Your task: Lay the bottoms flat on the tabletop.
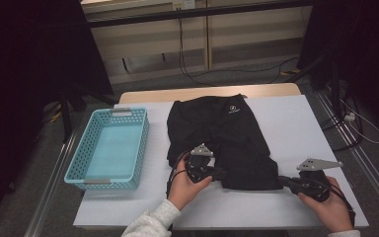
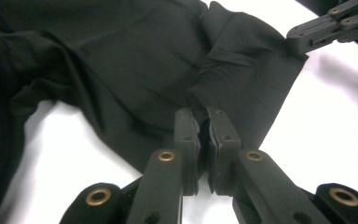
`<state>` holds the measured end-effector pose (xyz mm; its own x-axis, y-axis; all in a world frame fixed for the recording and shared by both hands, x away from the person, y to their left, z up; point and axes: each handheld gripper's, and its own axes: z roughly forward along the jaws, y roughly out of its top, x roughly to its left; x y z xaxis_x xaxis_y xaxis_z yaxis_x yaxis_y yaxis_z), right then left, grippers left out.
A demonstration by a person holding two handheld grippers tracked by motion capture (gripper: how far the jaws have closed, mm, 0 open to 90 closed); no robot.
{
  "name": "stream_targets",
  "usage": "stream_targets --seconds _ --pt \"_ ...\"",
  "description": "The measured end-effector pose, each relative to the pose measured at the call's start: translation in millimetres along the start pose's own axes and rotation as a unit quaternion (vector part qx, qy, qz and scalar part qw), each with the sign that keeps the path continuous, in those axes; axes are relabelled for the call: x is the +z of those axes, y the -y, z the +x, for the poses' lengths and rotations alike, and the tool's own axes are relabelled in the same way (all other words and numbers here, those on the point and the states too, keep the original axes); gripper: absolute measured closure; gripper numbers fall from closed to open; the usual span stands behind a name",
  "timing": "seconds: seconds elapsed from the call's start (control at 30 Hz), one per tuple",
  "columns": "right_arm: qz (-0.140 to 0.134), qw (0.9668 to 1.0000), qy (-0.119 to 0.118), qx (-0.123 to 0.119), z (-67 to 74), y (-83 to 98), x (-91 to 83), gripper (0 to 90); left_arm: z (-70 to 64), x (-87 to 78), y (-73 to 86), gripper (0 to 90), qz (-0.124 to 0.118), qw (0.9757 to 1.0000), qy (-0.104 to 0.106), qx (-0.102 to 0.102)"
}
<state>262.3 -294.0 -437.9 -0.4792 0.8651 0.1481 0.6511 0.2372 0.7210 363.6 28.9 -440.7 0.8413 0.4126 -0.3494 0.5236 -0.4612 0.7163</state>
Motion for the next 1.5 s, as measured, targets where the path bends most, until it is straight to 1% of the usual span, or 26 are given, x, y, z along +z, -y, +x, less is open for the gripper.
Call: stream_targets --seconds 0.13,0.17,0.37,0.43,0.5,0.57,0.67,0.7,0.77,0.8,0.83,0.9,0.97,1.0,1.03,1.07,1.1,1.13,1.17,1.2,1.27,1.33,1.37,1.47,1.5 --pt "-0.002 1.0000 -0.002 0.007 -2.3 4.0 -8.9 90.0 -5.5 2.2 1.4 83.8 0.005 1.0000 0.007 0.003" --pt "-0.001 1.0000 -0.001 0.007 -2.6 5.0 -10.5 90.0 -7.6 2.4 1.9 83.8 0.008 0.9999 0.008 0.007" --pt "0.003 0.9999 0.001 0.012 -3.6 15.0 -20.4 90.0 -14.9 2.4 4.0 83.3 0.017 0.9996 0.021 0.010" --pt "0.005 0.9999 -0.001 0.015 -3.3 18.0 -23.2 90.0 -17.3 3.1 4.3 83.4 0.022 0.9995 0.021 0.012" --pt "0.009 0.9999 -0.003 0.012 -2.9 20.7 -25.4 90.0 -18.7 3.9 4.3 83.8 0.022 0.9994 0.025 0.013" --pt "0.011 0.9999 -0.005 0.011 -2.2 22.8 -26.7 90.0 -19.9 4.4 4.3 84.4 0.029 0.9991 0.030 0.012" --pt "0.019 0.9998 -0.008 0.007 -0.9 25.1 -27.9 90.0 -22.2 2.6 3.0 84.6 0.027 0.9991 0.030 0.015" --pt "0.021 0.9997 -0.009 0.005 0.0 25.6 -28.4 90.0 -22.9 1.9 2.6 84.8 0.026 0.9990 0.033 0.016" --pt "0.029 0.9995 -0.009 0.004 2.1 27.2 -29.7 90.0 -23.8 -0.6 2.9 84.8 0.027 0.9990 0.030 0.019" --pt "0.026 0.9996 -0.010 0.010 4.3 28.8 -31.4 90.0 -24.5 -1.1 3.6 84.8 0.025 0.9991 0.030 0.018" --pt "0.025 0.9995 -0.014 0.012 6.9 30.6 -32.5 90.0 -25.2 -1.5 4.4 84.8 0.030 0.9989 0.031 0.017" --pt "0.034 0.9994 -0.010 0.000 12.0 33.4 -33.6 90.0 -26.2 0.1 6.4 84.7 0.035 0.9987 0.033 0.018" --pt "0.041 0.9991 -0.014 0.004 13.7 35.8 -34.2 90.0 -27.3 2.0 7.4 83.9 0.036 0.9985 0.036 0.020" --pt "0.041 0.9991 -0.011 0.004 13.2 36.0 -34.0 88.6 -29.0 2.0 7.5 83.0 0.036 0.9988 0.028 0.017" --pt "0.040 0.9992 -0.001 0.007 13.0 35.1 -34.1 83.5 -28.3 2.2 7.8 82.8 0.035 0.9985 0.038 0.018" --pt "0.034 0.9994 0.004 0.009 12.3 33.6 -33.9 77.9 -28.3 2.1 7.8 82.4 0.039 0.9984 0.036 0.018" --pt "0.023 0.9995 0.011 0.017 11.8 30.6 -33.7 71.2 -27.8 2.2 8.0 82.2 0.041 0.9983 0.036 0.016" --pt "0.009 0.9995 0.024 0.019 11.1 26.6 -32.9 64.5 -27.2 2.6 8.2 82.3 0.042 0.9983 0.038 0.014" --pt "0.001 0.9993 0.033 0.019 10.3 22.1 -30.9 63.0 -26.8 3.0 8.5 82.2 0.042 0.9983 0.039 0.013" --pt "-0.003 0.9992 0.036 0.017 8.3 17.5 -27.5 62.3 -26.4 3.6 9.0 82.3 0.044 0.9982 0.039 0.012" --pt "-0.015 0.9985 0.048 0.020 2.1 9.0 -16.7 60.4 -25.7 4.7 9.7 82.3 0.048 0.9981 0.038 0.012" --pt "-0.017 0.9978 0.055 0.031 -5.0 2.0 -3.7 58.9 -25.7 5.1 9.9 82.4 0.048 0.9980 0.040 0.011" --pt "-0.016 0.9977 0.058 0.032 -7.6 -1.1 2.4 58.9 -25.6 5.1 9.9 82.4 0.047 0.9980 0.040 0.011" --pt "-0.020 0.9980 0.054 0.027 -11.8 -12.3 20.1 57.4 -23.7 5.0 9.8 82.5 0.045 0.9981 0.041 0.008" --pt "-0.018 0.9980 0.054 0.027 -12.1 -14.7 23.6 57.4 -23.5 4.9 9.6 82.8 0.041 0.9983 0.041 0.005"
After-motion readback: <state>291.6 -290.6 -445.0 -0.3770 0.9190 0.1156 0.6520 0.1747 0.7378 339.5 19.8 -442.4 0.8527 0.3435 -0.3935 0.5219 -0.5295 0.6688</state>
